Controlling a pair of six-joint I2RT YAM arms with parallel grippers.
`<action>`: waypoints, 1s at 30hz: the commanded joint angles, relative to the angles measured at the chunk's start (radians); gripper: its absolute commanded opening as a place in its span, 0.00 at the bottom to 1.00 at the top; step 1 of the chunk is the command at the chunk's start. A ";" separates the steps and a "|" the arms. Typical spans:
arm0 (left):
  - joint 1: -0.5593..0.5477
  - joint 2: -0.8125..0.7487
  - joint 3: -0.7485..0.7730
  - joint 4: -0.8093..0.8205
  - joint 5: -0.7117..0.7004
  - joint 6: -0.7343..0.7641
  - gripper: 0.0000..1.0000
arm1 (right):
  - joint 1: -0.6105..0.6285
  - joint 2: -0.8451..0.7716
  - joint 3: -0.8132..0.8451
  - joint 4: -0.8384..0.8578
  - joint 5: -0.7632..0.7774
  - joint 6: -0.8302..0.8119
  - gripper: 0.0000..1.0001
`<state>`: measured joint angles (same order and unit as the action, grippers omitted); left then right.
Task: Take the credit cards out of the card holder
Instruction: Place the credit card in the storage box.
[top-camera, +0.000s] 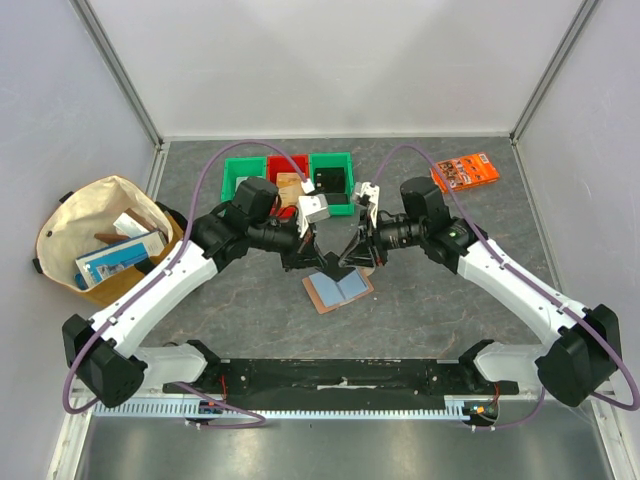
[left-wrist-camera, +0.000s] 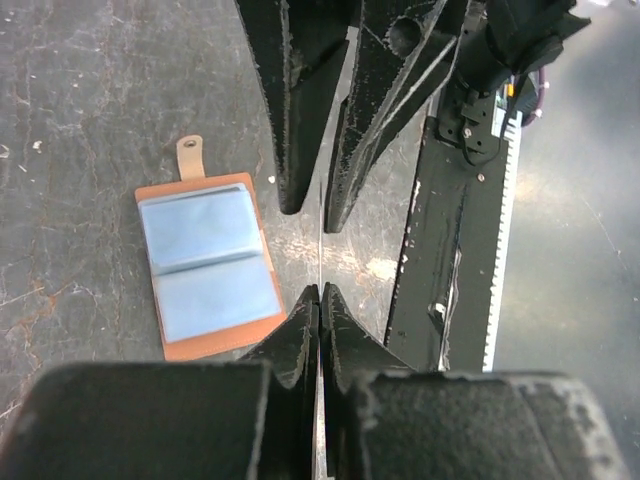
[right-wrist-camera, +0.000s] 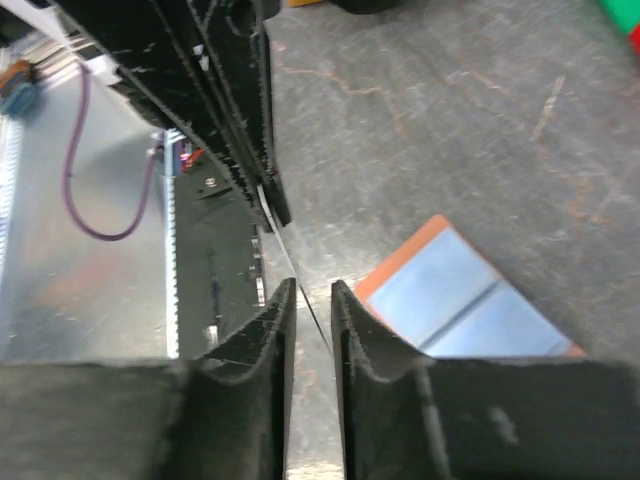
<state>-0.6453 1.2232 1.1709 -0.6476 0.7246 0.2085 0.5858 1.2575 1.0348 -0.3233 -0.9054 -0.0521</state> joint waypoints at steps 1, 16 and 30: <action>0.018 0.005 -0.023 0.136 -0.095 -0.136 0.02 | -0.029 -0.035 -0.019 0.108 0.141 0.090 0.36; 0.179 0.292 0.031 0.572 -0.481 -0.627 0.02 | -0.132 -0.243 -0.254 0.199 0.729 0.366 0.79; 0.223 0.749 0.361 0.611 -0.550 -0.666 0.03 | -0.133 -0.326 -0.318 0.188 0.738 0.362 0.87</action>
<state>-0.4427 1.8923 1.4532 -0.1036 0.1814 -0.4065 0.4515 0.9565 0.7200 -0.1654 -0.1780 0.3145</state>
